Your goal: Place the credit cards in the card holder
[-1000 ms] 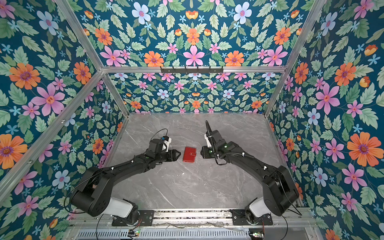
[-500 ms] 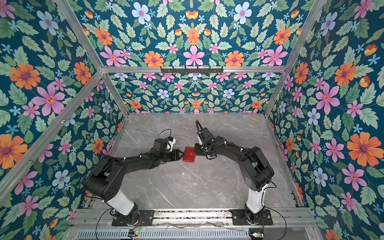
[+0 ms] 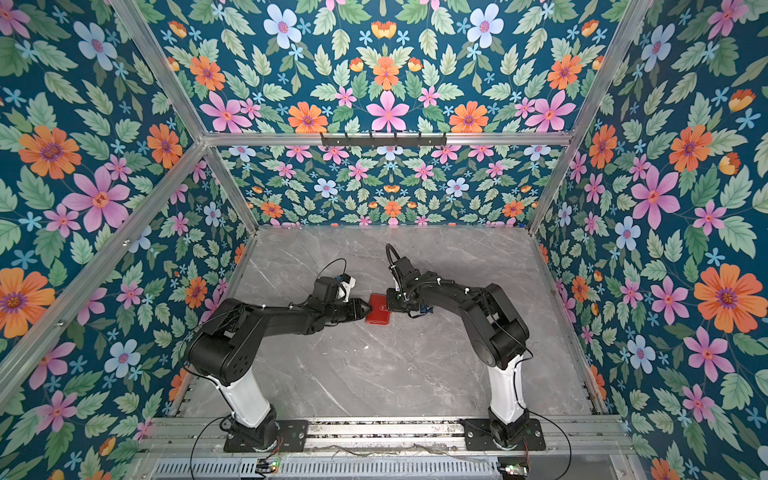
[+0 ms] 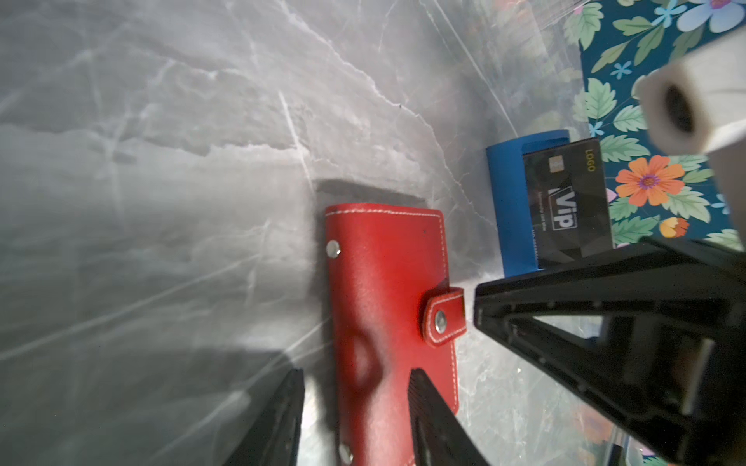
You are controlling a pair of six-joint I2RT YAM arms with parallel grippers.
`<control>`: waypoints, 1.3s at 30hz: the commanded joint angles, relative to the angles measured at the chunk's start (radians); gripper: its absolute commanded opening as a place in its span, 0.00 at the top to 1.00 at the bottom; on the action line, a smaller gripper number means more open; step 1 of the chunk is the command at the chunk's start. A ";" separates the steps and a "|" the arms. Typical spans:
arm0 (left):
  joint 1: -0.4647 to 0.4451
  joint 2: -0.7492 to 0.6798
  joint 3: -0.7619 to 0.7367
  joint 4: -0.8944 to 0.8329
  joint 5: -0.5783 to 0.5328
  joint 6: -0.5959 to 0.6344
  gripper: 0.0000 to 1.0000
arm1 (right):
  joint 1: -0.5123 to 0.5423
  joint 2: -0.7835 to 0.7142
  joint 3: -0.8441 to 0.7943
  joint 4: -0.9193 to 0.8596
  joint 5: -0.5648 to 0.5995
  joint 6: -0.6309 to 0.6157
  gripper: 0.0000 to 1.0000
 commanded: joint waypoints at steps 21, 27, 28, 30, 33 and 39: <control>-0.055 -0.048 0.028 -0.076 -0.068 -0.034 1.00 | 0.013 -0.099 -0.082 0.034 0.051 0.018 0.72; -0.084 -0.064 0.026 -0.080 -0.113 -0.074 1.00 | 0.035 -0.103 -0.068 0.047 0.008 0.005 0.66; -0.087 -0.065 0.024 -0.080 -0.117 -0.081 1.00 | 0.038 -0.096 -0.059 0.045 0.003 0.005 0.65; -0.092 -0.068 0.022 -0.079 -0.118 -0.089 1.00 | 0.045 -0.078 -0.043 0.039 -0.002 0.001 0.64; -0.101 -0.078 0.015 -0.077 -0.127 -0.101 1.00 | 0.052 -0.051 -0.014 0.014 0.020 0.000 0.64; -0.109 -0.087 0.006 -0.068 -0.124 -0.112 1.00 | 0.055 -0.011 0.018 -0.022 0.051 0.004 0.65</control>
